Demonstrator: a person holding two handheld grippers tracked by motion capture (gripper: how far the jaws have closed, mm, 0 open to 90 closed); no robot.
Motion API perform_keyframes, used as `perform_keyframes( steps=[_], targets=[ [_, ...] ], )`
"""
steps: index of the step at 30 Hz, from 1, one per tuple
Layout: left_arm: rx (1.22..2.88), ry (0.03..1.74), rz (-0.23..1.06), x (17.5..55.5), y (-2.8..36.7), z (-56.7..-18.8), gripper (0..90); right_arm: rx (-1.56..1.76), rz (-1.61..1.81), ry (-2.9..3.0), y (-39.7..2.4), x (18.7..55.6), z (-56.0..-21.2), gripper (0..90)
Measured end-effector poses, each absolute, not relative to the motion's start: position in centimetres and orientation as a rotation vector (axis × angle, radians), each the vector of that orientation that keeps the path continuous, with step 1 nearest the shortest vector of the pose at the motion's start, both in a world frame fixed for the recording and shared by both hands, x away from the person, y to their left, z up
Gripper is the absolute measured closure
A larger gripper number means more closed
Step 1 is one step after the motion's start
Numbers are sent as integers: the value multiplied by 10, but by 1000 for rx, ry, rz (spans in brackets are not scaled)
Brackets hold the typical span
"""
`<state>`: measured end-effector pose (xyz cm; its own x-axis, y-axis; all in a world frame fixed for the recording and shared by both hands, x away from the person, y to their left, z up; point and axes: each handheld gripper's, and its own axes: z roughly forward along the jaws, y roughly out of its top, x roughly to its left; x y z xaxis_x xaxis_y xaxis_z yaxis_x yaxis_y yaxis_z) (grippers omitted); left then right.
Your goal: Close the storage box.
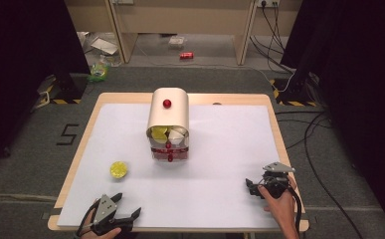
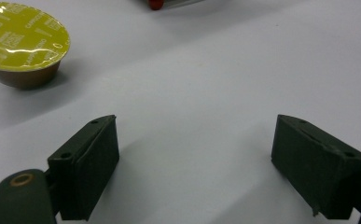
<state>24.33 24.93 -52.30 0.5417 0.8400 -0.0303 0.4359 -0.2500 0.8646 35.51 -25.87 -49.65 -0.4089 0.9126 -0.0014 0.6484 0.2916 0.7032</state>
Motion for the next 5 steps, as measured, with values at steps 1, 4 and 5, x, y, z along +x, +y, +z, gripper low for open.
perform_keyframes(
  steps=[1, 4, 5],
  targets=[
    [1877, 1044, 563, 243, 249, -523, 141, 1400, 888, 2162, -259, 355, -497, 42],
    [1876, 1045, 562, 243, 249, -523, 141, 1402, 889, 2162, -259, 355, -496, 42],
    [1877, 1045, 562, 243, 249, -523, 141, 1402, 889, 2162, -259, 355, -496, 42]
  ],
)
